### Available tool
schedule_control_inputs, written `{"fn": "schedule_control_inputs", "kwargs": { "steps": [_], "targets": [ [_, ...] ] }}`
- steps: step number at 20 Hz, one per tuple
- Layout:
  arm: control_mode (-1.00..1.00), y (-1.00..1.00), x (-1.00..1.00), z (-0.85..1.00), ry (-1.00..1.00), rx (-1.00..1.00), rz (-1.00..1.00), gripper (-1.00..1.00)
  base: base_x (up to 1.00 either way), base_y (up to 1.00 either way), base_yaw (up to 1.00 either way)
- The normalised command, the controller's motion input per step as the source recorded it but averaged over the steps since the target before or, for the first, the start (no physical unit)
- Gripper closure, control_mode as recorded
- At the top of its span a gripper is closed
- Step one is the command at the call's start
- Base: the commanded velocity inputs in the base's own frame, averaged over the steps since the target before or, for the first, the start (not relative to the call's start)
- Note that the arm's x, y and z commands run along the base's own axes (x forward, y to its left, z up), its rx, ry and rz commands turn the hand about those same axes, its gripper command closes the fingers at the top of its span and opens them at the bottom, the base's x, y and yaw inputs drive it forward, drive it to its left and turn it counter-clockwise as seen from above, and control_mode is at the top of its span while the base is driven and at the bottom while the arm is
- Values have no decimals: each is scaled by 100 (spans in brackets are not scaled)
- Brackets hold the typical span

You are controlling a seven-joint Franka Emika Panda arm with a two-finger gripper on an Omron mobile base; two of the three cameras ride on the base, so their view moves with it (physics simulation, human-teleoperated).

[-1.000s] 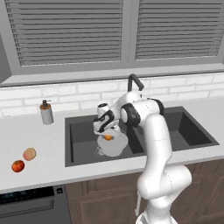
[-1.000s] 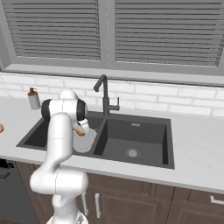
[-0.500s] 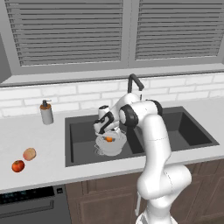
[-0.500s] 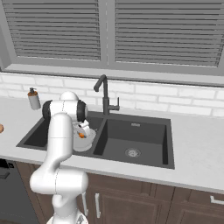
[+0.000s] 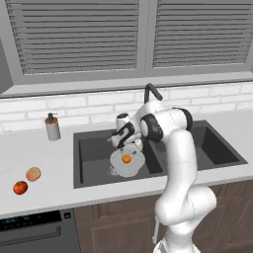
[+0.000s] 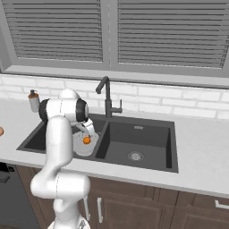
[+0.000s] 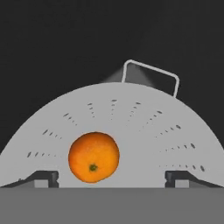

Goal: Put the colander in the sink, put the tangerine, apple, peach in the colander, and turn on the sink faucet and pour water over the colander.

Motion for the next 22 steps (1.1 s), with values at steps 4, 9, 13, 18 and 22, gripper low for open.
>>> {"fn": "schedule_control_inputs", "kwargs": {
  "steps": [4,9,13,18,22],
  "targets": [
    [-100,-6,-40,67,-10,1,0,-100,0,0,0],
    [-100,54,-95,90,-15,3,6,-100,0,0,0],
    [-100,70,-100,100,-10,6,14,-100,0,0,0],
    [-100,73,-81,100,-1,9,16,-100,0,0,0],
    [-100,80,-56,100,1,10,19,-100,0,0,0]
  ]
}}
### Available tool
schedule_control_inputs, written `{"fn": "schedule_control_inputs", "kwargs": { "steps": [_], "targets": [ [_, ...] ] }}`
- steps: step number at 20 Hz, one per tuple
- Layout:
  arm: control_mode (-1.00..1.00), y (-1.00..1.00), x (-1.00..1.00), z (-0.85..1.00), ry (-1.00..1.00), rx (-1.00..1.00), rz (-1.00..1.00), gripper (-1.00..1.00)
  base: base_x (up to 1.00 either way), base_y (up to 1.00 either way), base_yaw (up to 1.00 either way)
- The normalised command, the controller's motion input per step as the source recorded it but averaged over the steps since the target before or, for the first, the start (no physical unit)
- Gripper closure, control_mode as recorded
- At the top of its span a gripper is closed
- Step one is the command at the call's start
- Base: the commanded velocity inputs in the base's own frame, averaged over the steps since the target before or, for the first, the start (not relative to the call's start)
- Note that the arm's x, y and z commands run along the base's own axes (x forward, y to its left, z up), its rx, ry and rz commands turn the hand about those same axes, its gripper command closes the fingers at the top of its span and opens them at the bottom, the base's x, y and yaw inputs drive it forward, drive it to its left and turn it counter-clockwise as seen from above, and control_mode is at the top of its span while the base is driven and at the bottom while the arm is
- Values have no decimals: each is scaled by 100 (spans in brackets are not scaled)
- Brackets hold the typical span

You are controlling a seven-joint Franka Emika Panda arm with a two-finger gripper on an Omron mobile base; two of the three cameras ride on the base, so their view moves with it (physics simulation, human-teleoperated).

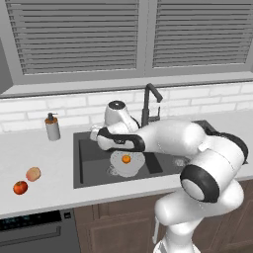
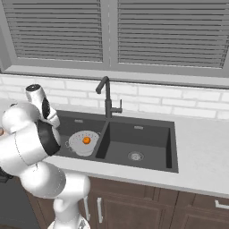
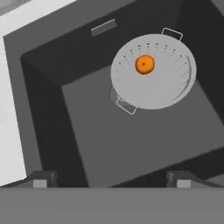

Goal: Put the colander in the sink, put the tangerine, apple, peach in the colander, and turn on the sink faucet and pour water over the colander.

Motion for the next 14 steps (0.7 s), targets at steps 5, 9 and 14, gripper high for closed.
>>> {"fn": "schedule_control_inputs", "kwargs": {
  "steps": [5,9,14],
  "targets": [
    [-100,89,-34,99,10,8,21,-100,0,0,0],
    [-100,98,-30,61,12,1,20,-100,0,0,0],
    [-100,100,-26,8,14,-1,14,-100,0,0,0]
  ]
}}
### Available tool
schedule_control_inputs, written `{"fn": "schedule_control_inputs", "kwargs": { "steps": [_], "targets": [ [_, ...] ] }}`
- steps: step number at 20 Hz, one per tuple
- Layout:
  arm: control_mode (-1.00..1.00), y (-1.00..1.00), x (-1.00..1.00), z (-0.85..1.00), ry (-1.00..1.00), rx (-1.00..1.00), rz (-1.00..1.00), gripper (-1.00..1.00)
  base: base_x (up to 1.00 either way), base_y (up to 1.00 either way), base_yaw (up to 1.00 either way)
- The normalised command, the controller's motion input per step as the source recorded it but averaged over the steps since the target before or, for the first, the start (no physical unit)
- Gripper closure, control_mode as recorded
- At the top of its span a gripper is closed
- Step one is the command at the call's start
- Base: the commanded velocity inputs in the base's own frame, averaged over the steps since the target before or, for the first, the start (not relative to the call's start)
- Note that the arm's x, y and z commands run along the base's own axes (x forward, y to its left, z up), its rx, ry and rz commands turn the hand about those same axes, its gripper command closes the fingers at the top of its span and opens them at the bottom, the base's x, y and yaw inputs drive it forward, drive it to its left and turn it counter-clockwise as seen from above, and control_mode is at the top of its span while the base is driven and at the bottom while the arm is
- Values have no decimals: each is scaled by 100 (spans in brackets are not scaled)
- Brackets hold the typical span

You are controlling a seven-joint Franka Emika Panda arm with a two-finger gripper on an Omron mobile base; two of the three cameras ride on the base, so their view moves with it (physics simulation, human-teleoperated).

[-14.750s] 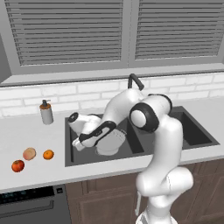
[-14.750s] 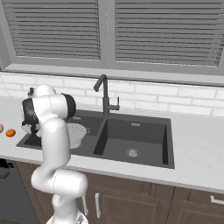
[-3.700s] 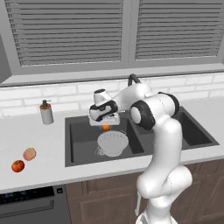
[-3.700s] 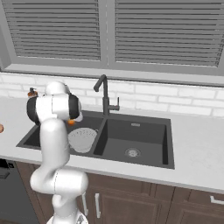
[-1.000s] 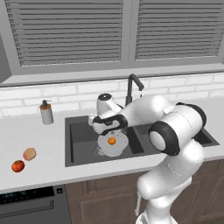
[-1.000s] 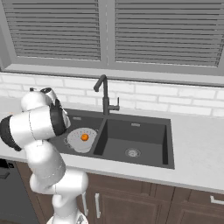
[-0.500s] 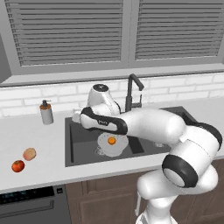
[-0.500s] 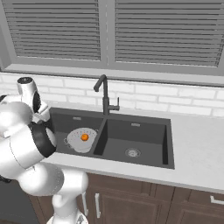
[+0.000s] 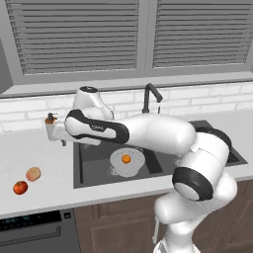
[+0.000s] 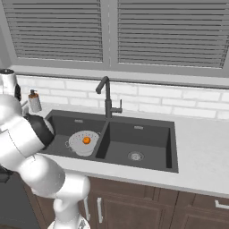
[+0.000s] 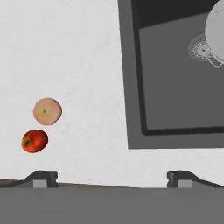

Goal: Put the colander in the sink, put the tangerine, apple, peach in the colander, and turn on the sink faucet and pour water over the colander.

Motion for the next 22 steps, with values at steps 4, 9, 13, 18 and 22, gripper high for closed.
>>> {"fn": "schedule_control_inputs", "kwargs": {
  "steps": [4,9,13,18,22],
  "targets": [
    [-100,100,-29,0,4,-7,2,-100,0,0,0],
    [-100,89,-15,-11,0,-14,0,-100,0,0,0],
    [-100,56,-1,-24,-4,-21,-2,-100,0,0,0],
    [-100,36,9,-30,-4,-17,-5,-100,0,0,0],
    [-100,24,8,-29,0,-11,-6,-100,0,0,0]
  ]
}}
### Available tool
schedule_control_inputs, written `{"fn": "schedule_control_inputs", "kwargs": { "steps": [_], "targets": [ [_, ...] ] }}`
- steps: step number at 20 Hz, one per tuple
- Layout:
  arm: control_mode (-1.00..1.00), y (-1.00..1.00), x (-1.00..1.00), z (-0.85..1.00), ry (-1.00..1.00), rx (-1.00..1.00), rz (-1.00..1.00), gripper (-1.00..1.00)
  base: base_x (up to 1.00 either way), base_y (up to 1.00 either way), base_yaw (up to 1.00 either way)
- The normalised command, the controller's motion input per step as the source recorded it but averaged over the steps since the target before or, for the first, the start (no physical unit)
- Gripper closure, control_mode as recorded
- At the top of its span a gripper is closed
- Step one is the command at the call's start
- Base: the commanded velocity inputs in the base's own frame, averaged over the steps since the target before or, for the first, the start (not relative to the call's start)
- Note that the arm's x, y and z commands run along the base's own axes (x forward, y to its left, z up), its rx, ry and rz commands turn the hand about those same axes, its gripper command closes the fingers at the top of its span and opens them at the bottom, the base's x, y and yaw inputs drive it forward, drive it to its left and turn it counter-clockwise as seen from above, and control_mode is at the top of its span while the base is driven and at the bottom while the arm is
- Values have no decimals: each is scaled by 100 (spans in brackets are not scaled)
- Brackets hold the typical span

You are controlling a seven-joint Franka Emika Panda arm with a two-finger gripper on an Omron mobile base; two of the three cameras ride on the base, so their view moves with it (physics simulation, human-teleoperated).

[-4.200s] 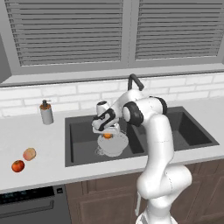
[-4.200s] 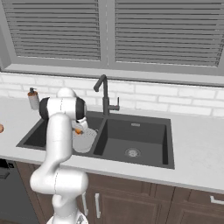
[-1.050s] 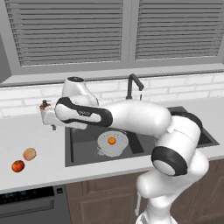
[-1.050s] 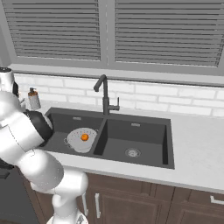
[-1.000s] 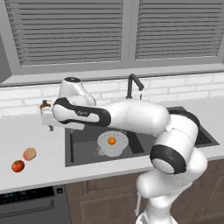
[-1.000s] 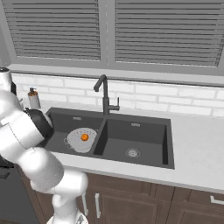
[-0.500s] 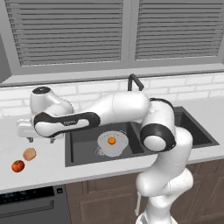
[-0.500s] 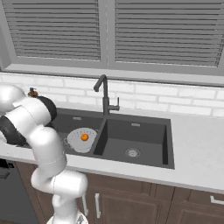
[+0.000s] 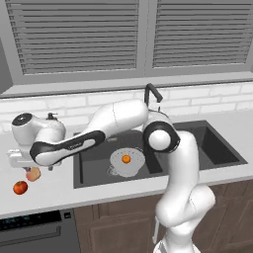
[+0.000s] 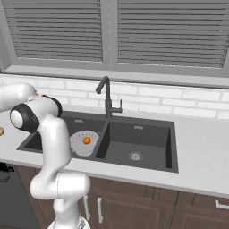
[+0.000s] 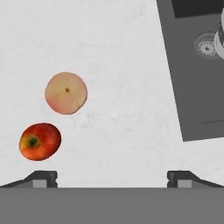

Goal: Put the colander in the sink, put the tangerine, apple, peach in the colander, and turn on the sink faucet and pour water over the colander.

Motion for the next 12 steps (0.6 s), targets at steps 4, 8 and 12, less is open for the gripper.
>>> {"fn": "schedule_control_inputs", "kwargs": {
  "steps": [4,8,12],
  "targets": [
    [-100,11,17,-24,0,-5,-5,-100,0,0,0],
    [-100,0,31,-26,-1,0,0,-100,0,0,0],
    [-100,-10,34,-37,-1,0,0,-100,0,0,0]
  ]
}}
